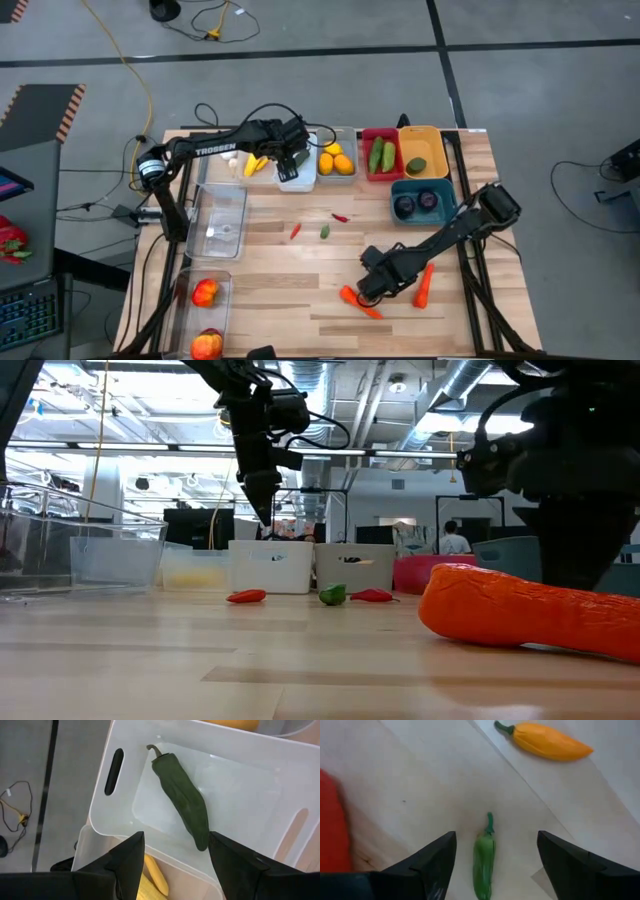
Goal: Sort produce into baskets
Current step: Put the bottom green chili pepper into the white bin
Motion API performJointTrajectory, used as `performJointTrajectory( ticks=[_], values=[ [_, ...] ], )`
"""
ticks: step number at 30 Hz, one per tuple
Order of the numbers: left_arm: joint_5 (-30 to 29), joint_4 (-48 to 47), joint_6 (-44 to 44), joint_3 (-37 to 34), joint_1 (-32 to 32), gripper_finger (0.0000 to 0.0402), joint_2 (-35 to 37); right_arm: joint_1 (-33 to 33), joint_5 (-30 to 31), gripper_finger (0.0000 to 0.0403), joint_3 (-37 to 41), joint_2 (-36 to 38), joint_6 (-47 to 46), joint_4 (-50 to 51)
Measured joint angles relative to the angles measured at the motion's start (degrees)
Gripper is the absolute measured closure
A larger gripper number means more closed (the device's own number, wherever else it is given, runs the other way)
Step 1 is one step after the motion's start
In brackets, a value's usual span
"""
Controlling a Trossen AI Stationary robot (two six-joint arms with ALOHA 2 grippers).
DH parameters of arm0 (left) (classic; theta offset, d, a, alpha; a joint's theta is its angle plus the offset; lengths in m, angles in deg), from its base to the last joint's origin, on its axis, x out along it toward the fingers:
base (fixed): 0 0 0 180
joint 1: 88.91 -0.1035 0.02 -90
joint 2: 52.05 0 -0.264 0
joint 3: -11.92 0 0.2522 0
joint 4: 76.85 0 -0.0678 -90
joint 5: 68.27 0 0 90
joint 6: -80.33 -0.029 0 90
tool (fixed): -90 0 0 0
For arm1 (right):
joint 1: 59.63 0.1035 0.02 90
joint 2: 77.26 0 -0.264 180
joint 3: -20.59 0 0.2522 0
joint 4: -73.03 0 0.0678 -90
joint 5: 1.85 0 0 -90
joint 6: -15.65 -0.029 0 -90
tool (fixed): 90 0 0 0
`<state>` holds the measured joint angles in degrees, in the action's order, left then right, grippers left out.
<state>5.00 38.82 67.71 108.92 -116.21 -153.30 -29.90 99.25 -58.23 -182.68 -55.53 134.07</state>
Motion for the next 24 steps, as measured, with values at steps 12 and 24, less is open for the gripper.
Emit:
performJointTrajectory(
  ticks=[12, 24],
  values=[
    [0.0, 0.0, 0.0, 0.0, 0.0, 0.0194, 0.0, 0.7, -0.9, 0.0191, 0.0, 0.0, 0.0, 0.2],
    [0.0, 0.0, 0.0, 0.0, 0.0, 0.0194, 0.0, 1.0, -2.0, 0.0336, 0.0, 0.1, 0.2, 0.0]
  ],
)
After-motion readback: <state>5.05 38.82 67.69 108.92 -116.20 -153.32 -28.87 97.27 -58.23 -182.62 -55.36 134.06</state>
